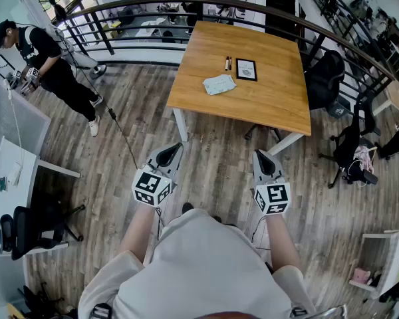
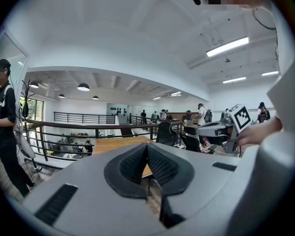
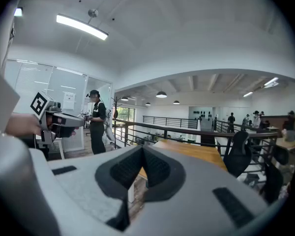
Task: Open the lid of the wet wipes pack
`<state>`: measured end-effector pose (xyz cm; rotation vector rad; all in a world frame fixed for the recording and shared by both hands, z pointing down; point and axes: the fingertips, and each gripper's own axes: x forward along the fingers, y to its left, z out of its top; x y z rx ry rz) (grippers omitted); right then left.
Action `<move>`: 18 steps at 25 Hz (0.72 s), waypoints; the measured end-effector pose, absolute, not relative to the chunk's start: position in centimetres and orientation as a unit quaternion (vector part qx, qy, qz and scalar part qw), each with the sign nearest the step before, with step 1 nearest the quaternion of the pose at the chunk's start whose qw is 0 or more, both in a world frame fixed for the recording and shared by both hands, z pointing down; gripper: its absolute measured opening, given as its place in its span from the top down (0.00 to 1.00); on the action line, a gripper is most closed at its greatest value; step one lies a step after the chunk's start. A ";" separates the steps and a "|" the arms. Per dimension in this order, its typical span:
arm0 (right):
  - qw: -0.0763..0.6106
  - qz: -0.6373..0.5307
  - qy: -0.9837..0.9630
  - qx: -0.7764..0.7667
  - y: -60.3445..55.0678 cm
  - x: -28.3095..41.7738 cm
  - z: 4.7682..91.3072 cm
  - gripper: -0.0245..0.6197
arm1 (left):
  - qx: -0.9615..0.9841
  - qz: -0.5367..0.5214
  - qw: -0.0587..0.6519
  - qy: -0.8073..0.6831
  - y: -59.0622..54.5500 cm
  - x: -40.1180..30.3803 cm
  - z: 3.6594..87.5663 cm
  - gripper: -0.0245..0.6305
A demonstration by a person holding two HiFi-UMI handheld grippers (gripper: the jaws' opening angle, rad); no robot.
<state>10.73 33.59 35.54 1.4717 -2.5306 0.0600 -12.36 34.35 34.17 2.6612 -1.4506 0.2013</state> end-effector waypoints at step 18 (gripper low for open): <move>0.102 0.027 -0.865 0.491 33.8 10.3 35.6 0.96 | 0.886 0.071 0.056 -0.455 34.2 -12.1 34.7 0.97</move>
